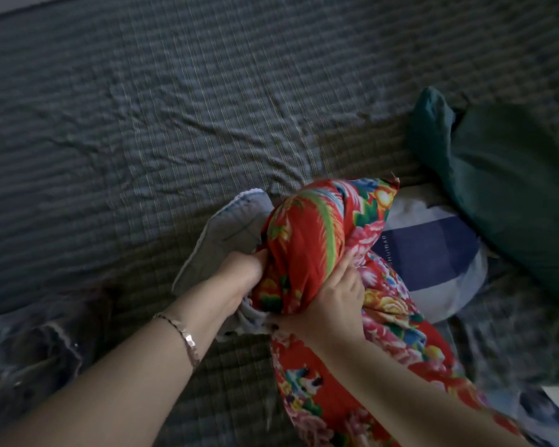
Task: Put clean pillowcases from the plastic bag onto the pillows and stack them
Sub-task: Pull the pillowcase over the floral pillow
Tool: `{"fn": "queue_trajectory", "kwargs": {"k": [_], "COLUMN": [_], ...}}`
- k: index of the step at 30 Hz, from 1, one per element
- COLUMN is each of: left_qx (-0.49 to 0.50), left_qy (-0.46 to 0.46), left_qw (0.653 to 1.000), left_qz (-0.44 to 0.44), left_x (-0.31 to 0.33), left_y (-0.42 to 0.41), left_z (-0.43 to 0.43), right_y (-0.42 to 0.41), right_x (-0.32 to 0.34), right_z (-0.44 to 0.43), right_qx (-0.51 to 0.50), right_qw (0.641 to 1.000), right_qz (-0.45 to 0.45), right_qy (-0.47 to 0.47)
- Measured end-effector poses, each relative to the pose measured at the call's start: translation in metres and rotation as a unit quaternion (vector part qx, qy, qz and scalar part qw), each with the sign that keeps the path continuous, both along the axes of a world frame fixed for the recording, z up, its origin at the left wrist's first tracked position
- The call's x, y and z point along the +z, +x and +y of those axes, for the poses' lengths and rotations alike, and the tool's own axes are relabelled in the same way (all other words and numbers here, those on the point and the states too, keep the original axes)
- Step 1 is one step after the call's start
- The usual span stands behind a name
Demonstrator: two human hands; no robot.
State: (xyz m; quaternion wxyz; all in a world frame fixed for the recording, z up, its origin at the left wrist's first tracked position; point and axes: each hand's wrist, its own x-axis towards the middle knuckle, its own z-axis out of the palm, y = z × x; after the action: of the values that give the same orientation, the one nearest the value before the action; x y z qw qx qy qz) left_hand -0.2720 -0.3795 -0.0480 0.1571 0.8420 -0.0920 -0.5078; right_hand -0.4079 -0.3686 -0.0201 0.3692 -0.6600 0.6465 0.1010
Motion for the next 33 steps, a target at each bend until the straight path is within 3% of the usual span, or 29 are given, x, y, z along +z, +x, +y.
{"fn": "queue_trajectory", "kwargs": {"k": [3, 9, 11, 13, 15, 17, 22, 27, 29, 31, 33], "left_qx": [-0.019, -0.084, -0.152, -0.253, -0.341, -0.379, -0.359, -0.219, -0.249, -0.35, -0.454], "left_qy": [0.001, -0.023, -0.08, -0.099, -0.081, -0.077, -0.146, -0.233, -0.227, -0.215, -0.248], "left_qw": [1.0, 0.996, 0.984, 0.942, 0.861, 0.819, 0.84, 0.922, 0.928, 0.895, 0.81], "left_qz": [0.0, 0.025, -0.038, -0.195, -0.369, -0.425, -0.38, -0.219, -0.158, -0.171, -0.275], "left_x": [0.007, 0.024, 0.033, 0.044, 0.056, 0.065, 0.084, 0.086, 0.085, 0.081, 0.083], "left_y": [-0.002, 0.002, 0.022, 0.055, 0.088, 0.109, 0.107, 0.109, 0.11, 0.108, 0.101], "left_z": [0.002, 0.004, 0.009, 0.013, 0.015, 0.017, 0.027, 0.035, 0.043, 0.047, 0.047], "right_y": [0.003, -0.021, -0.029, -0.036, -0.046, -0.053, -0.039, -0.009, 0.002, 0.008, 0.015], "right_x": [-0.013, -0.022, -0.015, -0.001, 0.02, 0.042, 0.063, 0.051, 0.051, 0.053, 0.055], "right_z": [-0.006, -0.033, -0.048, -0.054, -0.05, -0.042, -0.02, -0.014, -0.018, -0.021, -0.019], "right_qx": [-0.072, -0.079, -0.086, -0.069, -0.005, 0.121, 0.401, 0.429, 0.43, 0.445, 0.468], "right_qw": [0.996, 0.987, 0.987, 0.986, 0.987, 0.979, 0.897, 0.886, 0.886, 0.88, 0.869], "right_qz": [-0.036, -0.051, -0.06, -0.086, -0.102, -0.11, -0.153, -0.162, -0.161, -0.163, -0.162], "right_qy": [-0.044, -0.131, -0.125, -0.122, -0.126, -0.121, -0.111, -0.074, -0.056, -0.039, -0.017]}}
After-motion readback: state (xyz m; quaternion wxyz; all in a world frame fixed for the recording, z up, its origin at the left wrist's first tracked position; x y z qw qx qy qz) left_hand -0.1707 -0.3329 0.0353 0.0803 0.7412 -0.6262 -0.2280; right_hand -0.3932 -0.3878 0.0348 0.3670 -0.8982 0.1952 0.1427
